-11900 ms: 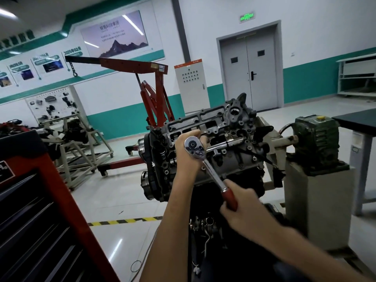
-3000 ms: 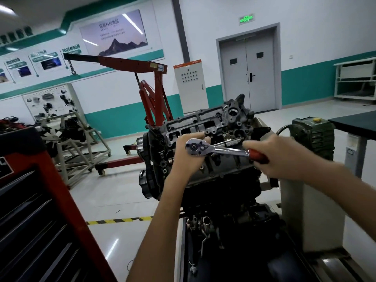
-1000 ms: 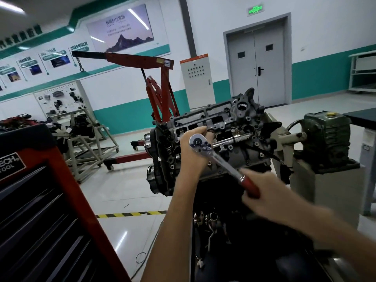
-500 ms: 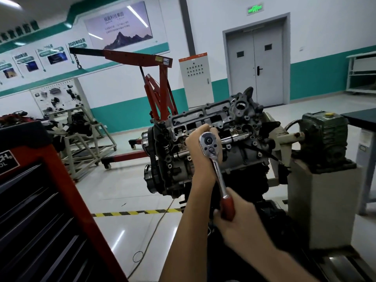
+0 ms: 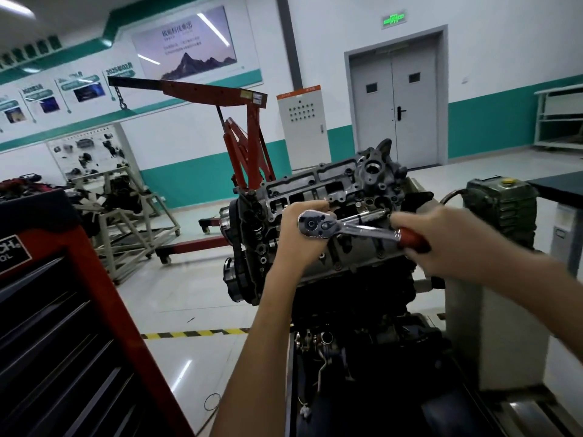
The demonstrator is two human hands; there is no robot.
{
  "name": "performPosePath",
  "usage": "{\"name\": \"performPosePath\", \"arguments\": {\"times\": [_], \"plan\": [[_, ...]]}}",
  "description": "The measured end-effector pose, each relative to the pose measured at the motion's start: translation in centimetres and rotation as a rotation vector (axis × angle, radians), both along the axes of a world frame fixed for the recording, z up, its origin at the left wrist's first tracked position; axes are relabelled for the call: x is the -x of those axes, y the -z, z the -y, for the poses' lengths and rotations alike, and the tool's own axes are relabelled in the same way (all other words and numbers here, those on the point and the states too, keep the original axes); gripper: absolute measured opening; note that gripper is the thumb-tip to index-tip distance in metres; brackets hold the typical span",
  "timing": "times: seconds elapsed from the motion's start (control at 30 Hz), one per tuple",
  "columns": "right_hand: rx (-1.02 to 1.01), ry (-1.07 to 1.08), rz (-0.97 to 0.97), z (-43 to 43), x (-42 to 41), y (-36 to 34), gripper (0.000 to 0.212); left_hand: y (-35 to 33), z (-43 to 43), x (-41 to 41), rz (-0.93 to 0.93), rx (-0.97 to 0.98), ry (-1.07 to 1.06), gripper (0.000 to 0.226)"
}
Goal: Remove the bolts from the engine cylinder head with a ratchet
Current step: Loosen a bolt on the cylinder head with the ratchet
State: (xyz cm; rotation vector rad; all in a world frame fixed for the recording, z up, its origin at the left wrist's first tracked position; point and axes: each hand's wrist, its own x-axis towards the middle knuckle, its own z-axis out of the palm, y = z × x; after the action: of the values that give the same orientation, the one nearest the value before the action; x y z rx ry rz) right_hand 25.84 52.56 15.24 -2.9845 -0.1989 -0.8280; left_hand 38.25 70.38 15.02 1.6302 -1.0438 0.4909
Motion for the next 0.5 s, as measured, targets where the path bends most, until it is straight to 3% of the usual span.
{"name": "performPosePath", "arguments": {"times": [0.2, 0.3, 0.4, 0.5], "plan": [[-0.767, -0.122, 0.043, -9.3, 0.2, 9.2, 0.020, 0.5, 2.0, 0.4, -0.142, 0.269, -0.149, 0.041], [-0.990, -0.195, 0.036, -13.2, -0.9, 11.1, 0.025, 0.5, 2.5, 1.0, -0.223, 0.384, -0.125, 0.022], [-0.866, -0.211, -0.018, -10.9, -0.7, 10.2, 0.022, 0.5, 1.4, 0.8, -0.137, 0.303, -0.118, 0.036], [-0.480, -0.203, -0.069, -5.1, 0.0, 6.2, 0.030, 0.3, -0.1, 0.4, -0.074, 0.166, -0.076, 0.025]]}}
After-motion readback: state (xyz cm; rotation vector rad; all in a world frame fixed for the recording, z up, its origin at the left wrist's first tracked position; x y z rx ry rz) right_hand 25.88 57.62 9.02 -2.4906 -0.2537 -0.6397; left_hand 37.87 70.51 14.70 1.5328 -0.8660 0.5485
